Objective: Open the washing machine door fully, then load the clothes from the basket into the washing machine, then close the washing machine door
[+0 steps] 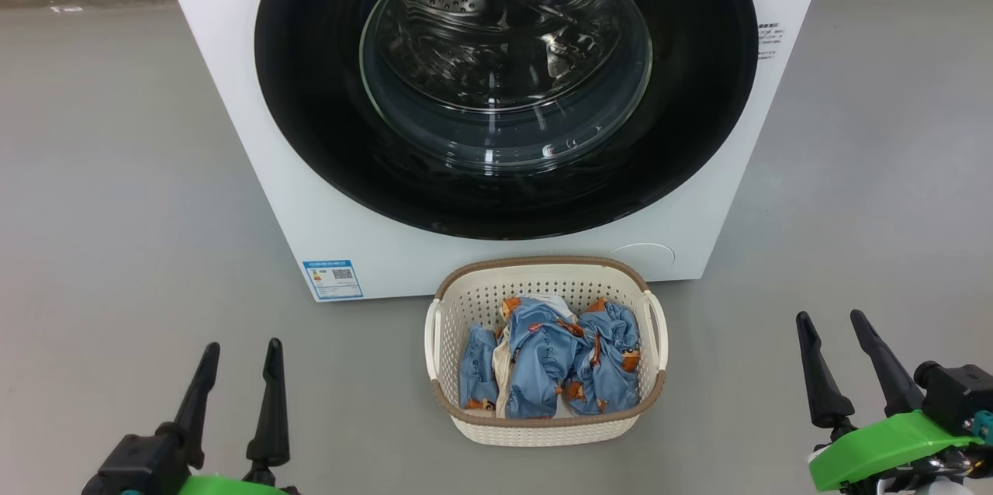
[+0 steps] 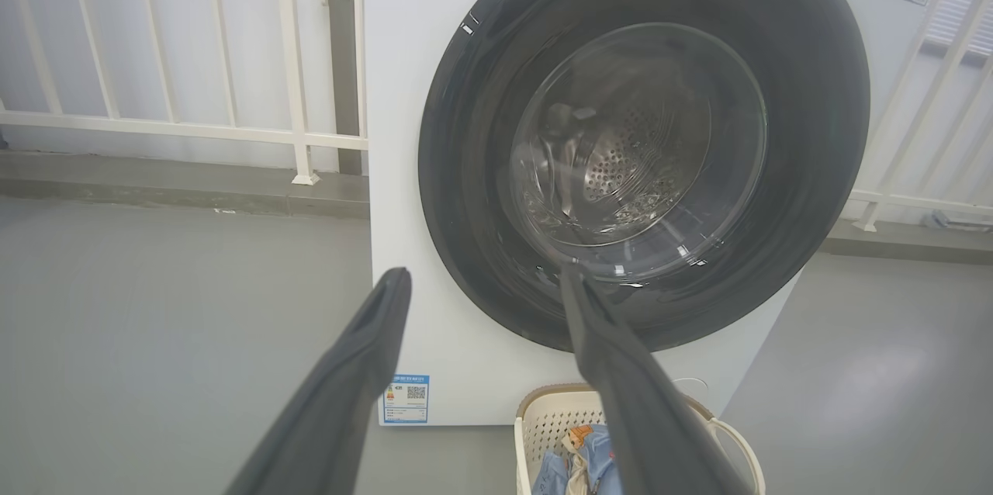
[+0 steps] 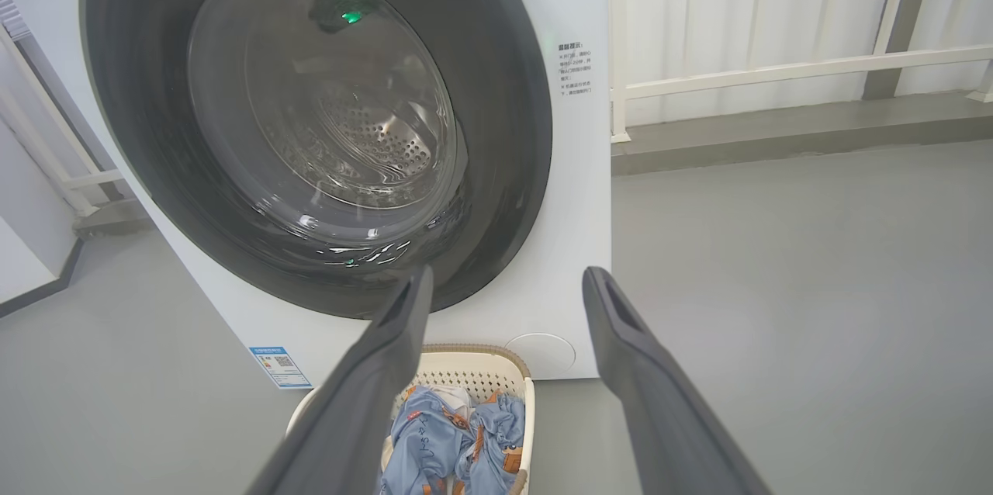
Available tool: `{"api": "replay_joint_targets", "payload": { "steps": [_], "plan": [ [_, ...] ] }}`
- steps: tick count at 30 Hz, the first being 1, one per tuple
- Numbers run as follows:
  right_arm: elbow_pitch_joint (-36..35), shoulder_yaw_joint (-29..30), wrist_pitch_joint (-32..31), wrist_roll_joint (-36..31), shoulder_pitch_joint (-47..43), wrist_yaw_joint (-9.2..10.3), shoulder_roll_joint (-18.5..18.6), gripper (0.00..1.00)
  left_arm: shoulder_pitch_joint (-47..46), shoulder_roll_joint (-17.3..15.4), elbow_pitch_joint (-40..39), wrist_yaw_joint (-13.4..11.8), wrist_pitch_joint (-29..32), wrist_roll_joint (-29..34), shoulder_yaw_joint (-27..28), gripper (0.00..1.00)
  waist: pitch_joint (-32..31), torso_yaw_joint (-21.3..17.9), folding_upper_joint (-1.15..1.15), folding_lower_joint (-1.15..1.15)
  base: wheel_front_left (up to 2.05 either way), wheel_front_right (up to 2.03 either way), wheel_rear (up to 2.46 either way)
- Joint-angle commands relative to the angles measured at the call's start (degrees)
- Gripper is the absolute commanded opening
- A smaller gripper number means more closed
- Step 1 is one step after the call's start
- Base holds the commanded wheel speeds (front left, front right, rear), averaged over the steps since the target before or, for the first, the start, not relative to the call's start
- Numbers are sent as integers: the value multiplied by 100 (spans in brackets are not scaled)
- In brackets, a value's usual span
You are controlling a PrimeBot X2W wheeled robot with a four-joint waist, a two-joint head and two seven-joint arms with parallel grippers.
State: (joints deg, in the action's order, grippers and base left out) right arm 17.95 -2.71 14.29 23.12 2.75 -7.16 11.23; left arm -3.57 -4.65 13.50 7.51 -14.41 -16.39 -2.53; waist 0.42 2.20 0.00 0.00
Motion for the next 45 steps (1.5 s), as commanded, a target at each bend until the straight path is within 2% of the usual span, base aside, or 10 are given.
{"api": "replay_joint_targets", "payload": {
  "steps": [1, 19, 40, 45],
  "plan": [
    [-152, -61, 71, -95, 52, -33, 73, 100, -224, -122, -86, -2, -59, 14, 192, 100, -1, -16, 0, 0, 0, 0, 0],
    [-229, 97, 71, -134, -1, -33, 8, 100, -272, -138, 66, -2, -59, 179, 285, 100, 27, -83, 0, 0, 24, 24, -47],
    [-278, 131, 71, -148, 120, -33, -37, 100, -407, -138, 70, -2, -59, 200, 240, 100, 228, -152, 0, 0, 118, 118, -236],
    [-275, 135, 71, -145, 138, -33, -41, 100, -432, -104, -108, -2, -59, -83, 218, 100, 244, -156, 0, 0, 115, 115, -230]
  ]
}}
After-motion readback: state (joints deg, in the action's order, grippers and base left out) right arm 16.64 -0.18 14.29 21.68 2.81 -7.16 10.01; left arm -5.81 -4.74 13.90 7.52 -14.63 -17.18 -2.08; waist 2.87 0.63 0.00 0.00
